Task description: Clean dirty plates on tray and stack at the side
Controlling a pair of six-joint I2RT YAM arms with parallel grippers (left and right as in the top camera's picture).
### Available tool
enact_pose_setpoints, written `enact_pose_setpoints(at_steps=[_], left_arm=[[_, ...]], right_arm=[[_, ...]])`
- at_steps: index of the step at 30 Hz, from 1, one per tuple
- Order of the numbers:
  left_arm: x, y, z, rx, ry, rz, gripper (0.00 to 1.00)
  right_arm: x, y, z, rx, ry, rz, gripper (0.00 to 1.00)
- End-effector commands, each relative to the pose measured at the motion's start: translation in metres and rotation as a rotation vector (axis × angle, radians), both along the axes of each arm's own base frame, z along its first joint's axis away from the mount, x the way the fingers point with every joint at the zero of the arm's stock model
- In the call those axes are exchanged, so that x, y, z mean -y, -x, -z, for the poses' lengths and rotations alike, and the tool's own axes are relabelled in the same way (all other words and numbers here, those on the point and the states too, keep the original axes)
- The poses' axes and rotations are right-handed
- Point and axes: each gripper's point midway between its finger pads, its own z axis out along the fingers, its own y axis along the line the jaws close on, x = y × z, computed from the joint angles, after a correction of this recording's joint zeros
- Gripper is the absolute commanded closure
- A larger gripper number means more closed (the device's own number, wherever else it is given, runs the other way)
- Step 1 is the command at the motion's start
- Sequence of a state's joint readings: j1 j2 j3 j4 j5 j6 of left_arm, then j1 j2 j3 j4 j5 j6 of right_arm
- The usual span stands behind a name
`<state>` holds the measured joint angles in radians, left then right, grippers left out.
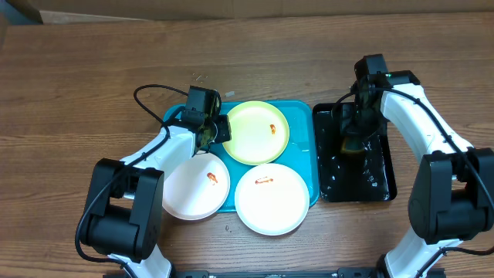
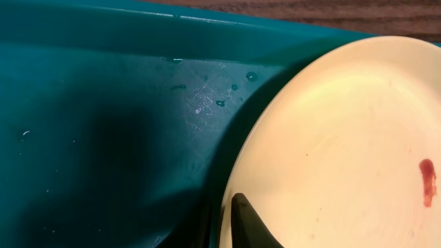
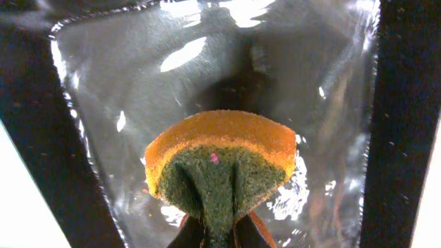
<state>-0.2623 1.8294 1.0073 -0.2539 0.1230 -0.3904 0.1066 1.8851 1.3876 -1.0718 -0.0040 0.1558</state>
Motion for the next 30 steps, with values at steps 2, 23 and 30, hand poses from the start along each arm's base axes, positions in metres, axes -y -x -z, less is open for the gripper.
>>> enact_pose_setpoints(at_steps=[2,23,30], left_arm=[[0.004,-0.007,-0.003,0.014,0.004,0.007,0.88],[0.005,-0.007,-0.003,0.014,0.004,0.007,0.93],[0.005,-0.007,-0.003,0.014,0.004,0.007,0.96]], right_arm=[[-0.003,-0.008,-0.009,0.037,-0.007,0.002,0.96],[0.001,0.000,-0.010,0.005,0.035,0.043,0.96],[-0.004,-0.027,-0.043,0.097,0.028,0.100,0.96]])
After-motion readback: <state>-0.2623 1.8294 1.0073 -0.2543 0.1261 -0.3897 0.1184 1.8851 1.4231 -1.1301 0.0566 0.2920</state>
